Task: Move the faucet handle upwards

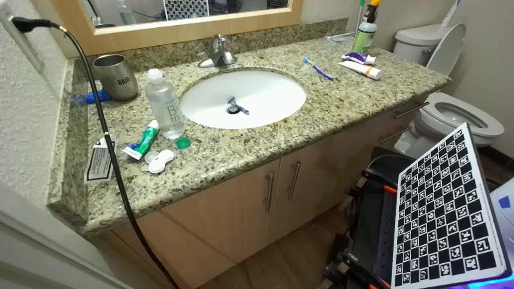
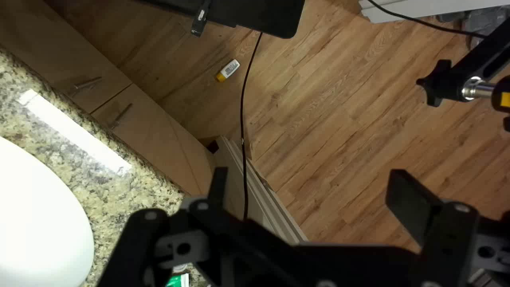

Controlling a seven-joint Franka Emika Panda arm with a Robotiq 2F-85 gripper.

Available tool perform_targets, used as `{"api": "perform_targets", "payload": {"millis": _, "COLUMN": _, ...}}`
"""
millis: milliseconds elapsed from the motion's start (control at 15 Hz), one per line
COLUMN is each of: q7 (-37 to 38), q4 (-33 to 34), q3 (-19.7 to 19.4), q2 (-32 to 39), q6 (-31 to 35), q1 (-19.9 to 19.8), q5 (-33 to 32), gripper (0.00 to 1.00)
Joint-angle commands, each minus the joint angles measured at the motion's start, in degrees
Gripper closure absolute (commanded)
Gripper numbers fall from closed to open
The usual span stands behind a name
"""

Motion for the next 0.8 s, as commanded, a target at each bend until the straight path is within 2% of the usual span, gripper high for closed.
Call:
{"api": "perform_targets", "payload": {"millis": 0, "q7": -0.73, "q4": 0.22, "q3": 1.22, "q2": 0.03, "q6": -0.41, "q1": -1.70, "q5": 0.69, "gripper": 0.00}}
{"api": "perform_targets", "payload": {"millis": 133, "q7": -0.73, "q4": 0.22, "q3": 1.22, "q2": 0.03, "q6": -0.41, "q1": -1.70, "q5": 0.69, "gripper": 0.00}}
{"api": "perform_targets", "payload": {"millis": 200, "q7": -2.75, "q4": -1.81, "q3": 1.68, "q2": 0.93, "q6": 7.86, "q1": -3.11, "q5": -2.52, "gripper": 0.00}}
{"api": "perform_targets", "payload": {"millis": 267, "q7": -4.23, "q4": -0.88, "q3": -0.19, "q2": 4.32, "q6": 13.20, "q1": -4.77, "q5": -4.27, "gripper": 0.00}}
{"api": "perform_targets", "payload": {"millis": 400, "q7": -2.57, "q4": -1.40, "q3": -2.22, "q2": 6.65, "q6": 22.60, "q1": -7.22, "q5": -5.42, "gripper": 0.00}}
{"api": "perform_targets", "payload": {"millis": 733, "q7": -1.28, "q4": 1.31, "q3": -9.58, "q2": 17.45, "q6": 41.44, "q1": -14.57, "q5": -5.74, "gripper": 0.00}}
